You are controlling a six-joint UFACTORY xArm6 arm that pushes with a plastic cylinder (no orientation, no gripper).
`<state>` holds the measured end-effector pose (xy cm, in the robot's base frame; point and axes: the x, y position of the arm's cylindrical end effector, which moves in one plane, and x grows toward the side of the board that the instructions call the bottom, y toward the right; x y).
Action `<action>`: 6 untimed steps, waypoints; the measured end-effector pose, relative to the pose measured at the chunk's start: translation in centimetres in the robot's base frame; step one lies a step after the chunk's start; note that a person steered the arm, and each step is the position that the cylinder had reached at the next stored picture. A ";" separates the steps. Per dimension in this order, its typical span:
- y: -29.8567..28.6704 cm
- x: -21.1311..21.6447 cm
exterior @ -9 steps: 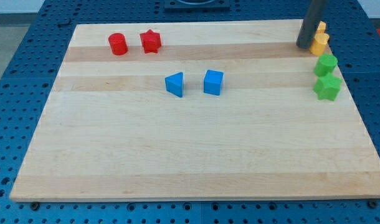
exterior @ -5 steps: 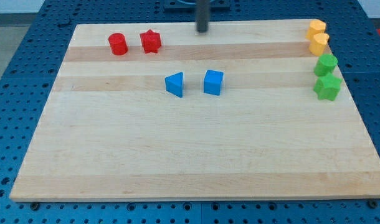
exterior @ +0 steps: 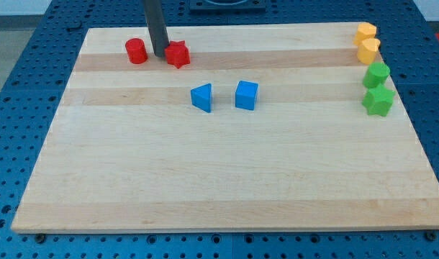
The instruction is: Push the red star towards the bottom of green star
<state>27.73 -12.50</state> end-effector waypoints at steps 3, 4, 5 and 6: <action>10.6 5.4; 9.6 3.8; 9.5 3.2; 12.1 3.3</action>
<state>31.01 -0.40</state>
